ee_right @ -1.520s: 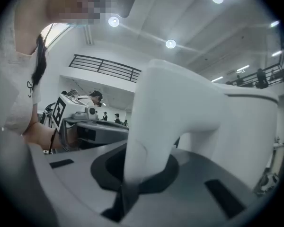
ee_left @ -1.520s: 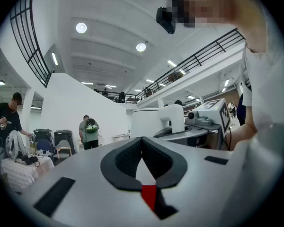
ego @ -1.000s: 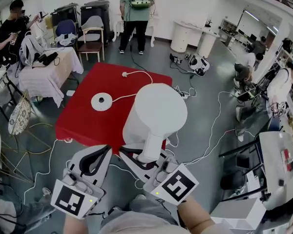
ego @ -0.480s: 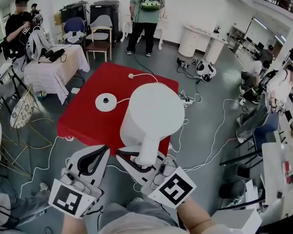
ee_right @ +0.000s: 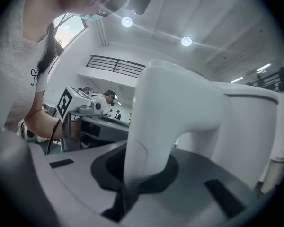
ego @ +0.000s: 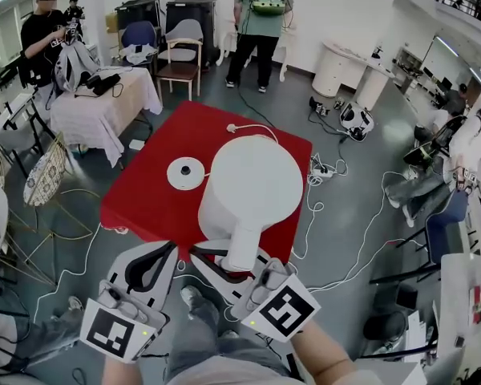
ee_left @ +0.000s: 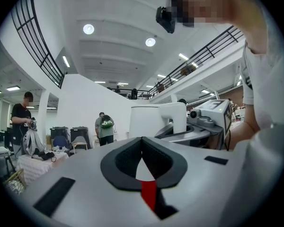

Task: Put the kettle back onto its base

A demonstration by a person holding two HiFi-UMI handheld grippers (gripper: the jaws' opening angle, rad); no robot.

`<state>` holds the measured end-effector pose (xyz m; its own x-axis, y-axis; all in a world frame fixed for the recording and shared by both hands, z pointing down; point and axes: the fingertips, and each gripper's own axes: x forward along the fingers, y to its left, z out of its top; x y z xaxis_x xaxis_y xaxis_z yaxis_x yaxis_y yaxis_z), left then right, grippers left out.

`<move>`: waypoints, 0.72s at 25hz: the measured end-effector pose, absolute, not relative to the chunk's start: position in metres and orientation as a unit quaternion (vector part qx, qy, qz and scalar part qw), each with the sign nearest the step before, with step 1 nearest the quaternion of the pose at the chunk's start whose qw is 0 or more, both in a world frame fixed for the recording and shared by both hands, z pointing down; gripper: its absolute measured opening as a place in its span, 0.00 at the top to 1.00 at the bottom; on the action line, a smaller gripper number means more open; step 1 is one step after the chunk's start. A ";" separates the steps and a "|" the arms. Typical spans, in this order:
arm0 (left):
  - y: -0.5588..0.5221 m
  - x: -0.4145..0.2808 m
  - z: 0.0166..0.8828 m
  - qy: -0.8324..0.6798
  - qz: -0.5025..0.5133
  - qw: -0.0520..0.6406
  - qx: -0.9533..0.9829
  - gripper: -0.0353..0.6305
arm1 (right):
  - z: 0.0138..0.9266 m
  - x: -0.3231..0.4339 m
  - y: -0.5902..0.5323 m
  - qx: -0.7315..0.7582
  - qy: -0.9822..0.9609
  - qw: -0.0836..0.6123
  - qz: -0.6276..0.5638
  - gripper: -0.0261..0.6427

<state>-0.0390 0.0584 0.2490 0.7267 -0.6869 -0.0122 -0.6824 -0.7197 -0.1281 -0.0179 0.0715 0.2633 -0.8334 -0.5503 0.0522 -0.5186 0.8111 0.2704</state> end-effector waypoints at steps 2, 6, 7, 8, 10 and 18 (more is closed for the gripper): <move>0.039 -0.042 0.252 0.371 -0.019 0.060 -0.927 0.93 | 0.266 -0.020 0.050 0.285 -0.950 0.059 -0.117 0.94; -0.008 -0.049 0.260 0.373 -0.018 0.052 -0.926 0.93 | 0.276 -0.023 0.005 0.290 -0.949 0.058 -0.113 0.94; -0.020 -0.049 0.261 0.373 -0.016 0.051 -0.926 0.93 | 0.279 -0.025 -0.008 0.289 -0.949 0.059 -0.114 0.94; -0.033 -0.050 0.262 0.372 -0.015 0.050 -0.927 0.93 | 0.281 -0.026 -0.021 0.289 -0.949 0.058 -0.112 0.94; -0.059 -0.053 0.264 0.369 -0.013 0.049 -0.928 0.93 | 0.288 -0.030 -0.048 0.291 -0.950 0.056 -0.103 0.94; -0.140 -0.071 0.302 0.371 -0.036 0.025 -0.927 0.93 | 0.330 -0.052 -0.147 0.291 -0.952 0.036 -0.082 0.94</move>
<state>-0.0709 -0.1404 0.3025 0.7216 -0.6907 0.0481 -0.6872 -0.7229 -0.0721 -0.0520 -0.1467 0.3301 -0.8277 -0.5609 0.0203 -0.5492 0.8168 0.1768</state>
